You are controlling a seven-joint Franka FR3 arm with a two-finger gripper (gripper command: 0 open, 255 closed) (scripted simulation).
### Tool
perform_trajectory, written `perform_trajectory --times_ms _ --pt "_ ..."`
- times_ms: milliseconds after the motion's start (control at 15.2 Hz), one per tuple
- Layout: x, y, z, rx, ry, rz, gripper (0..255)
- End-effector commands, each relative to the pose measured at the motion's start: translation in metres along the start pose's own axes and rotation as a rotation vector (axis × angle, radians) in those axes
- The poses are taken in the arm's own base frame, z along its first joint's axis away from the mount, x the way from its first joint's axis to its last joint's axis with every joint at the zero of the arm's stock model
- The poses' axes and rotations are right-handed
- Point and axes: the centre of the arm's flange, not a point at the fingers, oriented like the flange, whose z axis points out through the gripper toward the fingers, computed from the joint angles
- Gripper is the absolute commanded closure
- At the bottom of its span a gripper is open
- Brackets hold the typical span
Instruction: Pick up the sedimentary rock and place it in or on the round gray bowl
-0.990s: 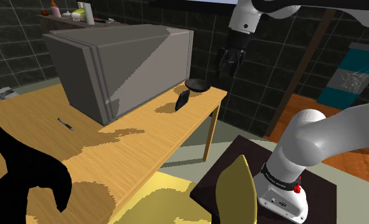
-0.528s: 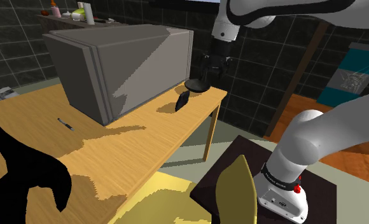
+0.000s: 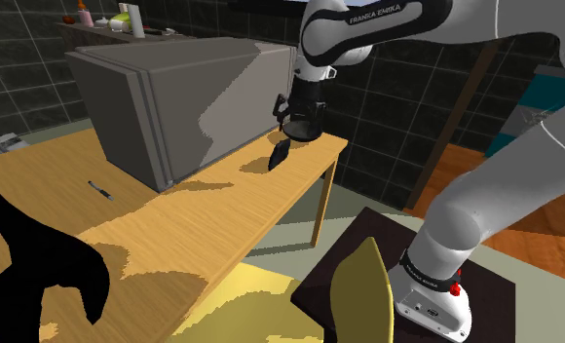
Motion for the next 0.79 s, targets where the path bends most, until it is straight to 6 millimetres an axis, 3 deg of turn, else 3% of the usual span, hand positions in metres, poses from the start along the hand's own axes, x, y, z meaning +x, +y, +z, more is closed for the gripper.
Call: perform_trajectory --times_ms 0,462,726 --pt "0.019 -0.011 0.017 -0.007 0.007 0.114 0" --pt "0.090 -0.029 0.072 -0.035 0.028 0.489 0" --pt "0.098 -0.028 0.093 -0.038 0.030 0.524 0"
